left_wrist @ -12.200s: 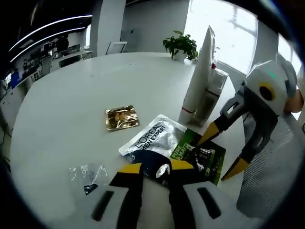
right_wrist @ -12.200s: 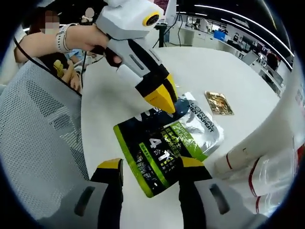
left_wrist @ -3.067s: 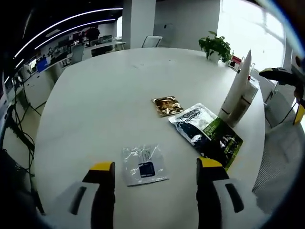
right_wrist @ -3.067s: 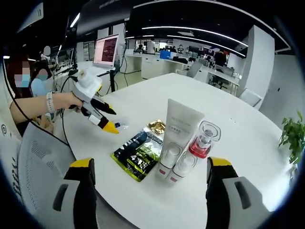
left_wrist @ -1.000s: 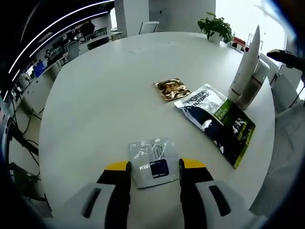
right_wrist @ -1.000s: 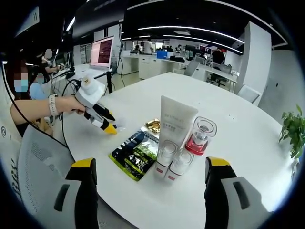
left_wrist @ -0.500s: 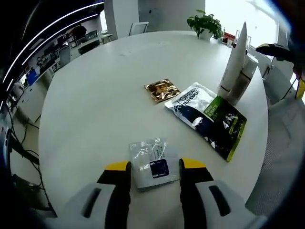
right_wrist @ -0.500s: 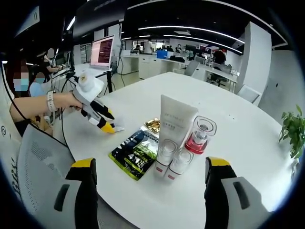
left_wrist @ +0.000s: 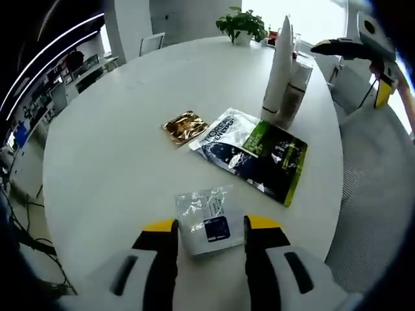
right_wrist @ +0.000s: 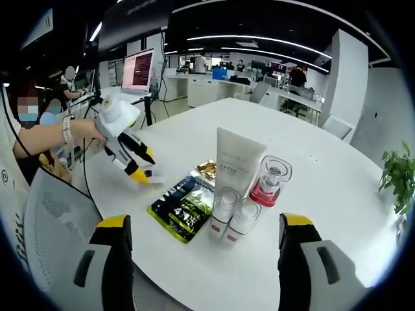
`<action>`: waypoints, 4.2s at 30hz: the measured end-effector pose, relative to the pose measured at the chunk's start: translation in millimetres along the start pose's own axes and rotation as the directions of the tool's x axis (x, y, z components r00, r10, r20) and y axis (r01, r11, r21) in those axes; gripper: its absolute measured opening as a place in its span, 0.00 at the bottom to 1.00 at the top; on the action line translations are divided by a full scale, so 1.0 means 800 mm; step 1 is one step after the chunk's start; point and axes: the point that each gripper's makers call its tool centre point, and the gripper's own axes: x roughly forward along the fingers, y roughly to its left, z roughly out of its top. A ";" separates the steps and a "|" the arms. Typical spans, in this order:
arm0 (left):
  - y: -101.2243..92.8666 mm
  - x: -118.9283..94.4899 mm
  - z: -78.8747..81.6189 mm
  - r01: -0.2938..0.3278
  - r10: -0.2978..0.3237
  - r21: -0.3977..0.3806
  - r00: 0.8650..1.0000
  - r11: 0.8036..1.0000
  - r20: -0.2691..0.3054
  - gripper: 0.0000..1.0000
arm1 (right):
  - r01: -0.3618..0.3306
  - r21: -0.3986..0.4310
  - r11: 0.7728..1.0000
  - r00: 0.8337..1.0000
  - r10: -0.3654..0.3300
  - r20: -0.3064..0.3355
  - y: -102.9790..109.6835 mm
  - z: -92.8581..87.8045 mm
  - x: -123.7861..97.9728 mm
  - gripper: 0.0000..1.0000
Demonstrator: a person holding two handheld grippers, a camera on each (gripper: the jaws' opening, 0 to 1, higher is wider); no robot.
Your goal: Arrange the skincare products in the storage area until every visible bottle or jar stands upright without overlapping.
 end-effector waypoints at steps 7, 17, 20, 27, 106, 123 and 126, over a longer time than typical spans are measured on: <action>-0.022 0.000 0.005 0.073 -0.072 0.119 0.997 0.990 -0.005 0.36 | 0.004 0.001 1.000 1.000 -0.004 0.001 0.000 -0.001 -0.003 0.94; -0.033 0.003 -0.009 0.157 -0.149 0.219 0.987 0.963 -0.057 0.36 | 0.006 0.001 1.000 1.000 -0.006 -0.001 0.001 -0.003 -0.006 0.94; -0.034 0.002 -0.012 0.171 -0.158 0.251 0.985 0.953 -0.072 0.36 | 0.010 0.002 1.000 1.000 -0.010 -0.001 0.000 -0.003 -0.006 0.94; -0.045 0.004 -0.015 0.237 -0.222 0.314 0.971 0.919 -0.084 0.36 | 0.013 0.004 1.000 1.000 -0.013 -0.009 0.000 -0.006 -0.007 0.94; -0.065 0.011 -0.007 0.337 -0.337 0.443 0.938 0.830 -0.081 0.46 | 0.009 0.015 1.000 1.000 -0.008 -0.029 0.006 -0.008 -0.007 0.91; -0.048 -0.020 0.013 0.171 -0.197 0.354 0.980 0.920 0.039 0.60 | -0.001 0.002 1.000 1.000 0.001 -0.007 0.006 -0.005 -0.011 0.92; -0.047 -0.026 0.020 0.147 -0.179 0.327 0.981 0.934 0.072 0.63 | 0.003 0.001 1.000 1.000 -0.003 0.000 0.005 -0.004 -0.013 0.92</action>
